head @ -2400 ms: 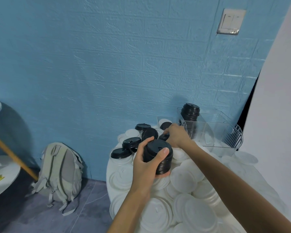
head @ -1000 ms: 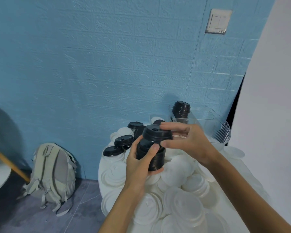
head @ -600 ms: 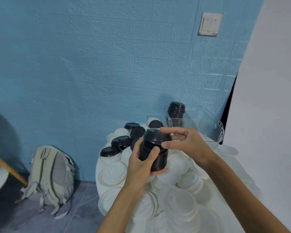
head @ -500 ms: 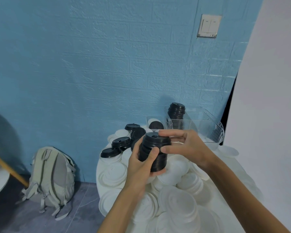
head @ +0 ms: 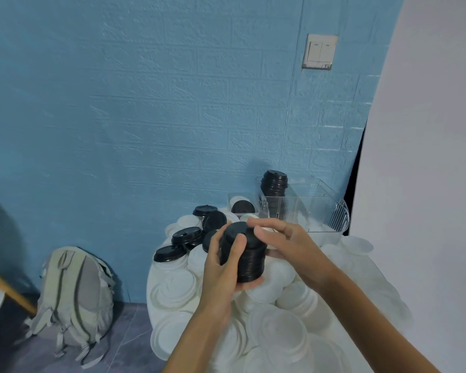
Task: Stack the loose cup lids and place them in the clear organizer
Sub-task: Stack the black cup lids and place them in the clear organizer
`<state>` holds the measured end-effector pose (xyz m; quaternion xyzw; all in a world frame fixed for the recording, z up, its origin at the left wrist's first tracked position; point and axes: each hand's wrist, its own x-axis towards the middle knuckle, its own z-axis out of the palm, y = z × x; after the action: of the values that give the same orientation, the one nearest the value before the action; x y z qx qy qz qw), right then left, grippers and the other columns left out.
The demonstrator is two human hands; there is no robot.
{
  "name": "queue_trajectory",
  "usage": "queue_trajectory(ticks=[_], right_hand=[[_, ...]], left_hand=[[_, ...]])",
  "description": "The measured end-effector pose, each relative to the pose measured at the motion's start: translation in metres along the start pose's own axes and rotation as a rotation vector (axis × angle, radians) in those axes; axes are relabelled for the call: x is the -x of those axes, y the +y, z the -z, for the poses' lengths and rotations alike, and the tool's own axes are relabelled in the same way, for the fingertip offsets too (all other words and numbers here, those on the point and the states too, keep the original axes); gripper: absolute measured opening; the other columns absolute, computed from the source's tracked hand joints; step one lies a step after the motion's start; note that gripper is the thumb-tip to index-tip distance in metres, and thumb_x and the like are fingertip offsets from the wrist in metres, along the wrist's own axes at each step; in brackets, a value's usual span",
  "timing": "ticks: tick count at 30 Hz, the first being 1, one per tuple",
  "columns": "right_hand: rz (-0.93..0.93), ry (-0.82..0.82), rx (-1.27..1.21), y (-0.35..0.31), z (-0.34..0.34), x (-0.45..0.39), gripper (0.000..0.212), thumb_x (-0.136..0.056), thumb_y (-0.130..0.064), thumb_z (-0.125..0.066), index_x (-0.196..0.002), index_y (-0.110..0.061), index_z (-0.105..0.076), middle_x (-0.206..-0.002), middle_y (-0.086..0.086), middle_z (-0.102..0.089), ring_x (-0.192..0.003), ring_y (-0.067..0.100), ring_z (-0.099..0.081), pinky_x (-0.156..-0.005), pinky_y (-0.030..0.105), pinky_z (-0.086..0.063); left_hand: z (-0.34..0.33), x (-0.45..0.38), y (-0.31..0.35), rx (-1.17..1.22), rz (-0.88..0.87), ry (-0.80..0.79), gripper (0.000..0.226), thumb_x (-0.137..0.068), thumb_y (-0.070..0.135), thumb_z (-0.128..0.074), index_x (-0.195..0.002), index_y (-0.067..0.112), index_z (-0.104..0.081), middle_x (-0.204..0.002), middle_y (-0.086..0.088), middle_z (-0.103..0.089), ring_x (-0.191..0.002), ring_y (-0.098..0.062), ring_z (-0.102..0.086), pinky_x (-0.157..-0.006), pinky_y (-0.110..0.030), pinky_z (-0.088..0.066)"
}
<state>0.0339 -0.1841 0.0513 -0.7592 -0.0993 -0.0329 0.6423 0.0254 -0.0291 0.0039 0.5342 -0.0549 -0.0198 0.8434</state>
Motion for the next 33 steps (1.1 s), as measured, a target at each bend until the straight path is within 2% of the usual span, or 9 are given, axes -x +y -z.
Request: queue_trajectory(ticks=[4, 9, 12, 14, 17, 21, 24, 29, 33], right_hand=[[-0.045, 0.124, -0.024, 0.007, -0.021, 0.005, 0.023, -0.099, -0.036, -0.061, -0.120, -0.036, -0.068, -0.113, -0.019, -0.070, -0.108, 0.005, -0.068, -0.093, 0.030, -0.058], [-0.115, 0.142, -0.110, 0.008, -0.036, 0.007, 0.024, -0.105, -0.045, -0.046, -0.119, -0.043, -0.065, -0.112, -0.022, -0.070, -0.103, -0.006, -0.066, -0.102, 0.038, -0.054], [-0.117, 0.189, -0.150, 0.007, -0.045, 0.007, 0.025, -0.105, -0.051, -0.039, -0.113, -0.048, -0.063, -0.105, -0.026, -0.071, -0.099, -0.008, -0.066, -0.096, 0.029, -0.050], [-0.103, 0.245, -0.149, 0.005, -0.052, 0.007, 0.027, -0.106, -0.051, -0.038, -0.112, -0.045, -0.063, -0.099, -0.029, -0.070, -0.094, -0.013, -0.064, -0.088, 0.021, -0.045], [-0.112, 0.343, -0.195, 0.007, -0.060, 0.007, 0.033, -0.106, -0.049, -0.038, -0.112, -0.033, -0.067, -0.099, -0.018, -0.072, -0.087, -0.009, -0.066, -0.075, 0.015, -0.046], [-0.130, 0.427, -0.247, 0.008, -0.065, 0.004, 0.030, -0.107, -0.036, -0.043, -0.109, -0.025, -0.070, -0.098, -0.008, -0.073, -0.080, -0.005, -0.068, -0.060, 0.006, -0.047], [-0.130, 0.450, -0.268, 0.007, -0.064, 0.001, 0.031, -0.104, -0.027, -0.044, -0.107, -0.024, -0.074, -0.096, -0.005, -0.076, -0.082, 0.002, -0.070, -0.063, 0.014, -0.051], [-0.105, 0.506, -0.240, 0.009, -0.065, -0.003, 0.035, -0.101, -0.017, -0.042, -0.102, -0.027, -0.076, -0.096, -0.009, -0.075, -0.094, 0.013, -0.070, -0.081, 0.032, -0.057], [-0.127, 0.489, -0.230, 0.014, -0.065, -0.001, 0.034, -0.102, -0.017, -0.041, -0.106, -0.023, -0.074, -0.098, -0.004, -0.074, -0.090, 0.012, -0.070, -0.069, 0.025, -0.056]], left_hand=[[-0.003, -0.001, 0.000, 0.034, 0.009, 0.008, 0.056, -0.078, 0.044, -0.086, -0.128, 0.042, -0.063, -0.128, 0.002, -0.068, -0.110, -0.022, -0.072, -0.074, -0.050, -0.063], [-0.006, -0.005, 0.001, 0.072, 0.029, 0.036, 0.056, -0.073, 0.039, -0.081, -0.126, 0.039, -0.064, -0.126, 0.002, -0.068, -0.113, -0.024, -0.070, -0.074, -0.052, -0.062], [-0.011, -0.005, 0.003, 0.141, 0.049, 0.053, 0.052, -0.077, 0.043, -0.083, -0.125, 0.035, -0.065, -0.125, -0.002, -0.069, -0.114, -0.027, -0.069, -0.076, -0.058, -0.062], [-0.015, -0.005, 0.005, 0.178, 0.059, 0.082, 0.042, -0.083, 0.049, -0.071, -0.121, 0.033, -0.066, -0.120, -0.002, -0.072, -0.110, -0.025, -0.072, -0.072, -0.055, -0.062], [-0.018, -0.005, 0.004, 0.161, 0.060, 0.131, 0.023, -0.097, 0.046, -0.061, -0.115, 0.034, -0.067, -0.118, -0.002, -0.073, -0.105, -0.023, -0.074, -0.068, -0.050, -0.061], [-0.021, -0.002, 0.004, 0.158, 0.041, 0.168, 0.018, -0.100, 0.041, -0.057, -0.114, 0.039, -0.068, -0.115, 0.001, -0.073, -0.104, -0.023, -0.073, -0.064, -0.042, -0.060], [-0.023, -0.001, 0.007, 0.160, 0.022, 0.157, 0.022, -0.101, 0.037, -0.057, -0.116, 0.046, -0.070, -0.113, 0.005, -0.075, -0.104, -0.019, -0.074, -0.065, -0.041, -0.060], [-0.024, -0.003, 0.009, 0.150, 0.026, 0.149, 0.021, -0.100, 0.025, -0.057, -0.113, 0.035, -0.070, -0.113, -0.003, -0.075, -0.103, -0.024, -0.073, -0.065, -0.040, -0.059], [-0.023, -0.002, 0.004, 0.142, 0.025, 0.164, 0.021, -0.100, 0.021, -0.056, -0.111, 0.033, -0.070, -0.111, -0.005, -0.075, -0.101, -0.025, -0.074, -0.064, -0.040, -0.060]])
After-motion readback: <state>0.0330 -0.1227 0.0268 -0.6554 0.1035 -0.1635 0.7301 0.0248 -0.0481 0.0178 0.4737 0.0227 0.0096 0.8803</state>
